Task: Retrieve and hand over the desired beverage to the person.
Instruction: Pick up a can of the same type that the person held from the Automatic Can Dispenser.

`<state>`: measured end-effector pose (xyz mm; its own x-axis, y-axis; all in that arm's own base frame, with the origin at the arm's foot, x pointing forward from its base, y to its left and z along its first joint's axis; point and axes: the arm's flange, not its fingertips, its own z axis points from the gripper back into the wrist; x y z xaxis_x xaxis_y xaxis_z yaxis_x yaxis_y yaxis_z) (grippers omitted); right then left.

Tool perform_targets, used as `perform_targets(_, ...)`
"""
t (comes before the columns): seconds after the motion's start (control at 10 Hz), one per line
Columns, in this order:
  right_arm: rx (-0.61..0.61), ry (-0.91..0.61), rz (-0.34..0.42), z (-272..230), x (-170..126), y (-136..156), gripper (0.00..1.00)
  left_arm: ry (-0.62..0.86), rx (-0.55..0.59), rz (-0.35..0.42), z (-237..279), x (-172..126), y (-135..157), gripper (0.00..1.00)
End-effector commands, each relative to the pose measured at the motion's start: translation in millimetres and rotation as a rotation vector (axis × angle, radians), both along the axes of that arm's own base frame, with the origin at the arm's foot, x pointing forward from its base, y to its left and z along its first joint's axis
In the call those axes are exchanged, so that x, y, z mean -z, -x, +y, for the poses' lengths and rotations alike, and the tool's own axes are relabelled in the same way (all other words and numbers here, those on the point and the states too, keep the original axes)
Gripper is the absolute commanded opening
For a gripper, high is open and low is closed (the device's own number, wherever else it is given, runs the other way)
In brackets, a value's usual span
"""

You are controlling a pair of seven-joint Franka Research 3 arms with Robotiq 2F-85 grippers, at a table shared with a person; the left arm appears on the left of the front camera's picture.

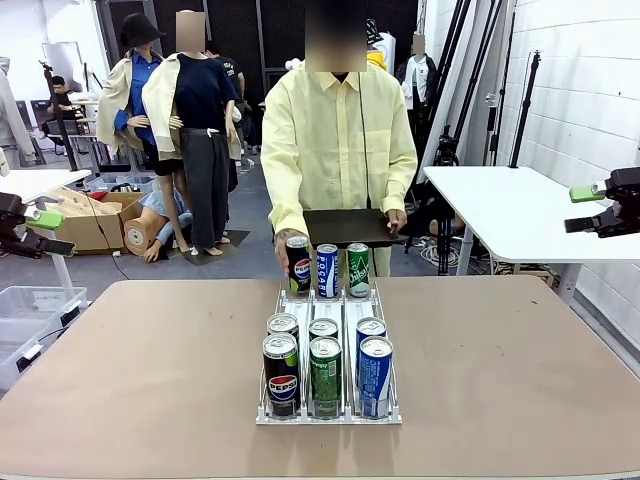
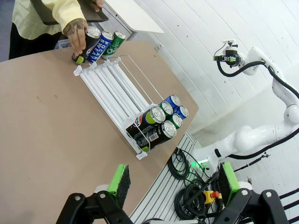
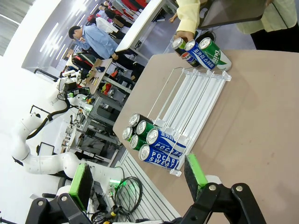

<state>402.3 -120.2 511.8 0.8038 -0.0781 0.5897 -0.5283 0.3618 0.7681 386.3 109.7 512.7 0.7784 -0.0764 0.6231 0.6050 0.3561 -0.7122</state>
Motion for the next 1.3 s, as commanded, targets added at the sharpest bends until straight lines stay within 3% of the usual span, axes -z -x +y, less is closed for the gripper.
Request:
perform_targets(0.0, -0.004, 0.0, -0.007, 0.8, 1.6, 1.0, 1.0, 0.006, 0.003, -0.005, 1.4, -0.5, 2.7, 1.0)
perform_targets(1.0, -0.004, 0.0, -0.007, 0.8, 1.6, 1.0, 1.0, 0.0, 0.0, 0.0, 0.0, 0.0, 0.0, 1.0)
perform_targets(1.2, -0.004, 0.0, -0.007, 0.8, 1.6, 1.0, 1.0, -0.075, 0.061, 0.038, -34.5, -18.0, -11.3, 1.0)
